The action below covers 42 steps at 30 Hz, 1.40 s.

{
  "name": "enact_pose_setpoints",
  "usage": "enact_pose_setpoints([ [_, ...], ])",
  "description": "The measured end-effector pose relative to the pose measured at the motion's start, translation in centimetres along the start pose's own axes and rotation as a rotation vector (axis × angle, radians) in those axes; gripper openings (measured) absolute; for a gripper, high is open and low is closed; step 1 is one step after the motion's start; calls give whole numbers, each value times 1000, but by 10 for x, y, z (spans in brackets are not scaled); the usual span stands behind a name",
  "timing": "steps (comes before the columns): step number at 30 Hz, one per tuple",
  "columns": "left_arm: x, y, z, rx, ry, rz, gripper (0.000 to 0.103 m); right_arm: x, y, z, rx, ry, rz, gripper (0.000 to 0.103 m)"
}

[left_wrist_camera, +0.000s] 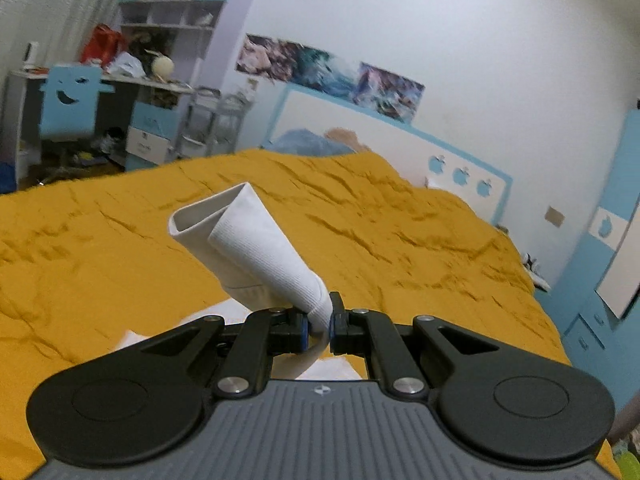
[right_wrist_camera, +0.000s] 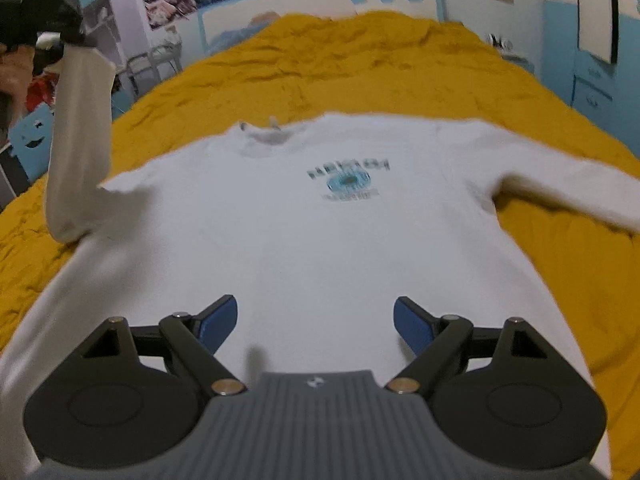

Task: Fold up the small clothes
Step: 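Carry the held sleeve across the sweatshirt body and release it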

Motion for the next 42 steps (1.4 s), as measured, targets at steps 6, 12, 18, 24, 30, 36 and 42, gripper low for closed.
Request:
enact_pose_setpoints([
  [6, -15, -27, 32, -14, 73, 66, 9, -9, 0, 6, 27, 31, 23, 81],
  [12, -25, -58, 81, -78, 196, 190, 63, -11, -3, 6, 12, 33, 27, 81],
  [18, -17, -64, 107, -98, 424, 365, 79, -13, -1, 7, 13, 41, 35, 81],
  [24, 7, -38, 69, 9, 406, 467, 79, -13, 0, 7, 17, 37, 39, 81],
  [30, 38, -39, 42, -39, 321, 417, 79, -11, 2, 8, 28, 27, 46, 81],
  [36, 82, 27, 22, -172, 162, 146, 79, -3, -4, 2, 16, 0, -2, 81],
  [42, 73, 113, 41, -168, 158, -139, 78, 9, 3, -24, 176, -42, -46, 81],
])
Point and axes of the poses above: each gripper's, at about its wrist camera, not at the fingertips, and x roughly against the way its jaws point, y to its left, z to its underside, the point moved 2 cm from there along -x, roughly the way its jaws point, and after that the axes turned 9 degrees about x, right-handed, at the moved point
